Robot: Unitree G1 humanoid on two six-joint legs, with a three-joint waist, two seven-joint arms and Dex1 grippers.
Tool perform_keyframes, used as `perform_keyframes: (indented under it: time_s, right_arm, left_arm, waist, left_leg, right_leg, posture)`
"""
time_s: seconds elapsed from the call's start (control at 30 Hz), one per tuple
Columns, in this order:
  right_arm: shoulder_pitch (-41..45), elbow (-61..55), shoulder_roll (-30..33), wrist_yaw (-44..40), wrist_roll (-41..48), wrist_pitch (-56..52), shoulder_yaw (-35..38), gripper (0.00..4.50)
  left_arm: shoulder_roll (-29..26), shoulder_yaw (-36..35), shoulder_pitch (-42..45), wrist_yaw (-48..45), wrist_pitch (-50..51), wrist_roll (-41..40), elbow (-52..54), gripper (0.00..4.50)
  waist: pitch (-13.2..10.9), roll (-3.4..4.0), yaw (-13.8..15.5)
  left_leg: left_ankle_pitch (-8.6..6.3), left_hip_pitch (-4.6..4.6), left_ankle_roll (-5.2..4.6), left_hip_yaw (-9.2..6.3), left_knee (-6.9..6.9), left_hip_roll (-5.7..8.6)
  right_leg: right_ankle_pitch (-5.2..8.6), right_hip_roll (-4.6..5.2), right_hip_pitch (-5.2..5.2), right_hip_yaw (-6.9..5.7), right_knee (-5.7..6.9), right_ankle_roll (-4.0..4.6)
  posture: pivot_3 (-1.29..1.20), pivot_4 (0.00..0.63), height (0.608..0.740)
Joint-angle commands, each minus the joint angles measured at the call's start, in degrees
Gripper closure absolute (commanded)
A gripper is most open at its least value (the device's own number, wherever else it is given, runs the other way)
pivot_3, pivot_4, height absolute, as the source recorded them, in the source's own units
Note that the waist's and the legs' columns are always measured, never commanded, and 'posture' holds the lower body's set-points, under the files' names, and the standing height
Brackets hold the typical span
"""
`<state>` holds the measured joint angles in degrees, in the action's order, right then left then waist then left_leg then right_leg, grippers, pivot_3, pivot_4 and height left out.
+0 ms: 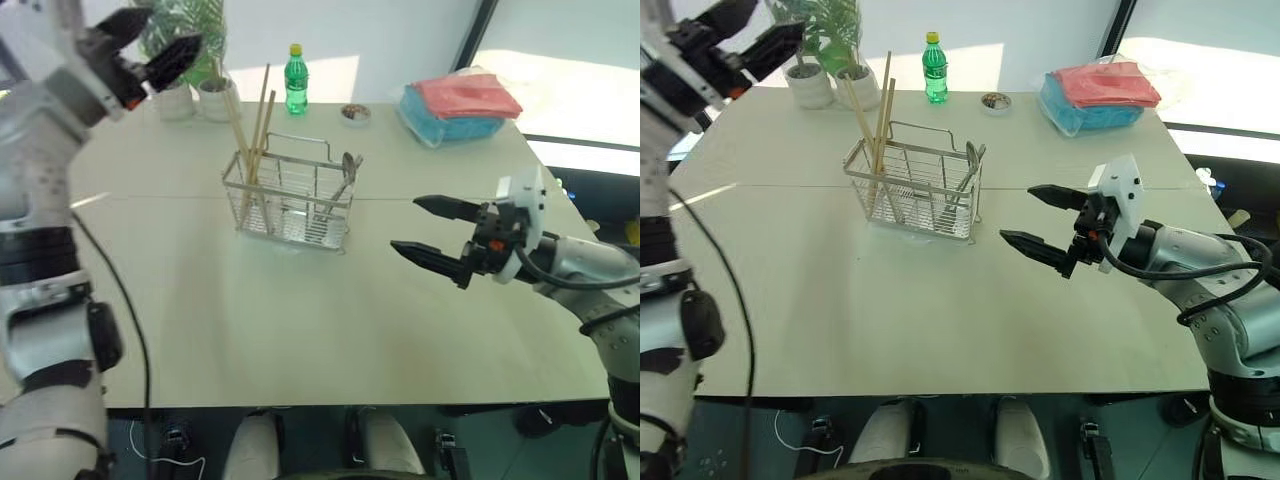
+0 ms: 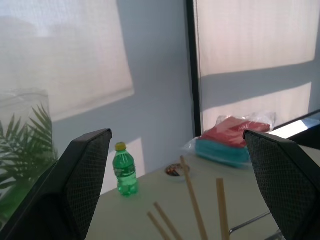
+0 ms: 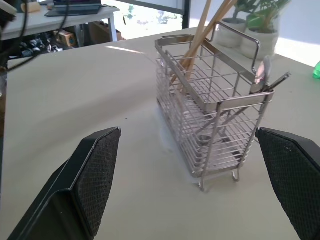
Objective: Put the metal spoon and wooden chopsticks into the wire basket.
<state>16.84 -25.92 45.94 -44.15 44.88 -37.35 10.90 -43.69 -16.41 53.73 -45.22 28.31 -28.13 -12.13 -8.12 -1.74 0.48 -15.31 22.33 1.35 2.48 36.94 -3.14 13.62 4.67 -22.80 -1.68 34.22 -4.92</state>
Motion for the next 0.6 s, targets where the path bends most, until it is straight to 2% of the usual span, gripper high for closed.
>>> perform_keyframes:
  time_s: [0.03,0.3,0.6]
  right_arm:
    - [2.5,2.1,-0.3,-1.1,-2.0,2.4,0.0,0.00]
    - [4.8,7.0,-0.1,-4.0,-5.9,4.7,-1.6,0.00]
    - [6.7,8.6,-0.6,-5.4,-6.8,4.5,-2.1,0.00]
  left_arm:
    - [-6.2,-0.7,-6.2,-8.9,-0.6,-1.0,4.9,0.04]
    - [-17.3,-1.8,-26.2,-20.1,-0.4,-0.3,16.0,0.04]
    - [-18.8,-4.8,-36.6,-21.3,-1.3,-0.4,21.1,0.04]
  waist:
    - [0.0,0.02,0.0]
    - [-0.1,0.10,0.1]
    - [-0.1,0.16,0.1]
  left_leg:
    - [0.00,0.00,0.00,0.01,-0.01,0.00]
    - [-0.01,0.08,0.02,0.17,-0.02,-0.03]
    - [-0.01,0.10,0.02,0.27,-0.10,-0.01]
  right_leg:
    - [0.00,0.01,0.00,0.00,0.00,0.01]
    - [0.02,0.15,-0.08,0.02,-0.12,0.07]
    - [0.02,0.23,-0.29,0.01,-0.04,0.07]
  posture:
    - [0.00,0.150,0.723]
    - [0.00,0.150,0.723]
    - [0.00,0.150,0.723]
